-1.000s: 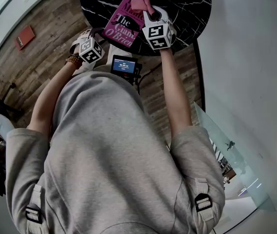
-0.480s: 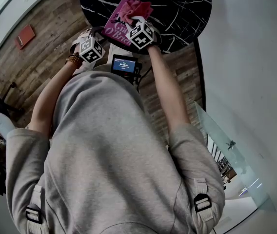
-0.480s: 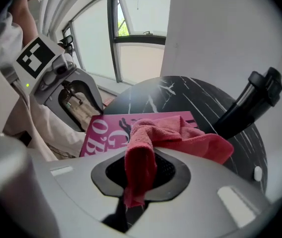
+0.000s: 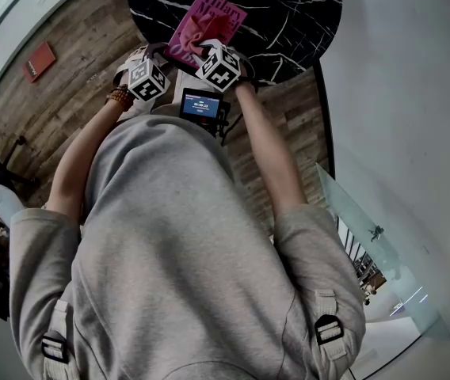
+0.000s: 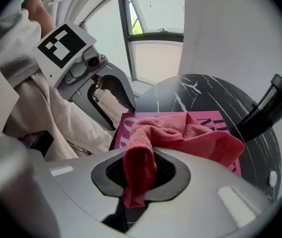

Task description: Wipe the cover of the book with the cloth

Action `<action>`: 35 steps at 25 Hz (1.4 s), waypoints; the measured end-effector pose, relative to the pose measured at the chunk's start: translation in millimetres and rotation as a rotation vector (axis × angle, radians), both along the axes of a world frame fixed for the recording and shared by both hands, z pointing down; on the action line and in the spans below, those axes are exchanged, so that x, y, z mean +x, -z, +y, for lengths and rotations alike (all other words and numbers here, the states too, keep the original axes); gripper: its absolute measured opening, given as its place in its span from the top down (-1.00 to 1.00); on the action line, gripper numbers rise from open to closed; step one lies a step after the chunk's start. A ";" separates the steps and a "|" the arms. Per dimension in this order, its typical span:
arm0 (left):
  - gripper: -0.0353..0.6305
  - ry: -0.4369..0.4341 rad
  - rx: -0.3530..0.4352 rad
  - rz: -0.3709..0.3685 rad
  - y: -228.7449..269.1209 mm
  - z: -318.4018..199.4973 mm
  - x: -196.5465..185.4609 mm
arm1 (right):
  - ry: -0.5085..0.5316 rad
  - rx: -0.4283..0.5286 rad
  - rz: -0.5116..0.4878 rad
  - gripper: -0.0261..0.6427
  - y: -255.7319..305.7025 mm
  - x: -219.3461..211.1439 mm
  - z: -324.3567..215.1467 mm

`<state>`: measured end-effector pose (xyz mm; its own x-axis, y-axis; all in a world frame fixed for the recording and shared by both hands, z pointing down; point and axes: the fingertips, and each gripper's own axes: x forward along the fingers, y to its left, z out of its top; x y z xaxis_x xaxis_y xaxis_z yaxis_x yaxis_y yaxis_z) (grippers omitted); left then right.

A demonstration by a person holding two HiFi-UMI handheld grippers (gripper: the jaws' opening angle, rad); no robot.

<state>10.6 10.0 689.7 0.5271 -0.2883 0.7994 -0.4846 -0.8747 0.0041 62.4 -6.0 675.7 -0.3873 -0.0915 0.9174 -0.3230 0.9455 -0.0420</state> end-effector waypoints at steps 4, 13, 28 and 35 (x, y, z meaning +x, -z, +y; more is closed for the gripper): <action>0.25 -0.005 0.000 -0.001 -0.2 0.0 0.1 | 0.061 -0.063 -0.003 0.70 1.0 -6.6 19.2; 0.25 -0.016 -0.004 0.004 -0.2 -1.9 0.1 | 0.187 -0.221 -0.053 0.70 19.2 -19.3 44.4; 0.25 -0.002 -0.024 0.028 2.2 -1.7 0.5 | 0.274 -0.557 -0.150 0.70 84.2 -10.1 54.5; 0.25 0.008 -0.027 0.025 1.5 -1.4 -2.3 | 0.173 -0.298 -0.246 0.69 123.6 -10.3 -25.9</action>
<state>8.3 8.6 688.2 0.5451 -0.2715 0.7932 -0.4911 -0.8702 0.0396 52.2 -31.9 552.1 -0.5842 0.2492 0.7724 -0.1067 0.9199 -0.3775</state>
